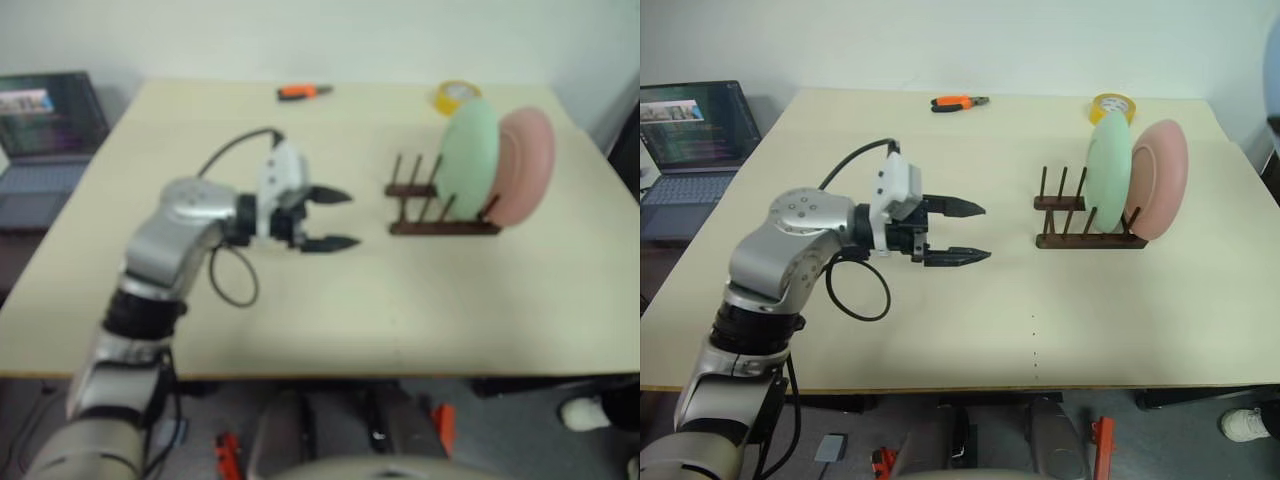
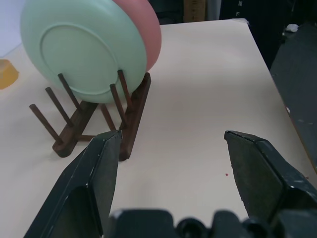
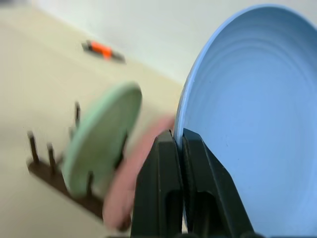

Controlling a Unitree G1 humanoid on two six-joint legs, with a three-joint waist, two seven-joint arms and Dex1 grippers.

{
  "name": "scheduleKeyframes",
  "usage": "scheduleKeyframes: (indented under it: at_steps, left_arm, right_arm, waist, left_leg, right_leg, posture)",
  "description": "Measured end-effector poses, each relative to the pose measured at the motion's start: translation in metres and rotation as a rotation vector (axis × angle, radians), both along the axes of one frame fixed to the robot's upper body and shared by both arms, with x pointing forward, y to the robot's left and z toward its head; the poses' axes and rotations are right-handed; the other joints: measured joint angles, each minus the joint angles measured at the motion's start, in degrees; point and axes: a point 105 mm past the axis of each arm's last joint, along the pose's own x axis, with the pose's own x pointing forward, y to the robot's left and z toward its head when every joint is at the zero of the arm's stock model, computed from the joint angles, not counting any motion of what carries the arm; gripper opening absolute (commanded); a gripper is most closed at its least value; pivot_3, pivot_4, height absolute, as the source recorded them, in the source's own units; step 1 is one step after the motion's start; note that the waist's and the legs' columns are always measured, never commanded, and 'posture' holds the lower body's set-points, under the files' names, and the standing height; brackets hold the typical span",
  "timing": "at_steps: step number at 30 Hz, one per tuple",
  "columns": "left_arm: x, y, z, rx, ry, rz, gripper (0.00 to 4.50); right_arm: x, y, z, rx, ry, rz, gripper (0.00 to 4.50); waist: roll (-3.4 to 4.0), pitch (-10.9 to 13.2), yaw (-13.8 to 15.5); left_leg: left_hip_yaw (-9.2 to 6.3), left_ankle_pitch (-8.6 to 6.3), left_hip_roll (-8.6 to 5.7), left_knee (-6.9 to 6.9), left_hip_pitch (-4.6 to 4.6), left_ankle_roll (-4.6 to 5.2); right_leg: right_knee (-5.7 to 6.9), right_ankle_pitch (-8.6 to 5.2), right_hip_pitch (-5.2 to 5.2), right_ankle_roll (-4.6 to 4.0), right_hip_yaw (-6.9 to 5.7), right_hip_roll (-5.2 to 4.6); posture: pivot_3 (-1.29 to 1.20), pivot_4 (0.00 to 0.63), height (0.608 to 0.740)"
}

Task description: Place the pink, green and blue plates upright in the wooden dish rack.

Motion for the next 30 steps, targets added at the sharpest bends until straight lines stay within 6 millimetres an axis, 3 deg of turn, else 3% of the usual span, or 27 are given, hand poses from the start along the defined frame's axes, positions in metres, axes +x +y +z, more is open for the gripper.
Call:
scheduleKeyframes:
  at_steps: [5, 11, 17, 30]
  left_arm:
    - [0.003, 0.002, 0.0, -0.006, 0.0, 0.021, 3.65]
    - [0.004, 0.007, -0.002, -0.015, -0.001, 0.057, 3.65]
    - [0.006, 0.017, -0.003, -0.025, -0.002, 0.118, 3.65]
    - [-0.001, 0.025, -0.007, -0.038, 0.019, 0.177, 3.65]
  right_arm:
    - [-0.001, 0.048, 0.041, 0.066, -0.185, 0.204, 0.03]
    - [0.006, 0.108, 0.054, 0.151, -0.266, 0.479, 0.03]
    - [0.0, 0.134, 0.075, 0.226, -0.352, 0.626, 0.03]
    - [0.0, 0.175, 0.068, 0.458, -0.296, 0.89, 0.03]
  waist:
    - [0.01, 0.0, -0.1]
    - [0.03, 0.0, 0.0]
    - [0.03, 0.0, 0.1]
    - [0.03, 0.0, 0.1]
  left_leg:
    - [0.0, -0.01, 0.05, -0.06, 0.02, 0.01]
    - [0.0, -0.01, 0.06, -0.07, -0.06, 0.02]
    - [-0.03, -0.04, 0.07, -0.09, -0.16, 0.06]
    - [-0.05, -0.04, 0.12, -0.07, -0.14, 0.06]
  right_leg:
    - [0.01, 0.0, -0.02, -0.01, 0.01, 0.02]
    - [0.03, 0.01, -0.08, -0.02, 0.0, 0.01]
    - [-0.01, 0.02, -0.1, 0.01, -0.06, -0.03]
    - [0.06, 0.05, -0.1, 0.03, -0.07, -0.02]
  posture:
    - [0.0, 0.15, 0.74]
    - [0.0, 0.15, 0.74]
    - [0.0, 0.15, 0.74]
    - [0.0, 0.15, 0.74]
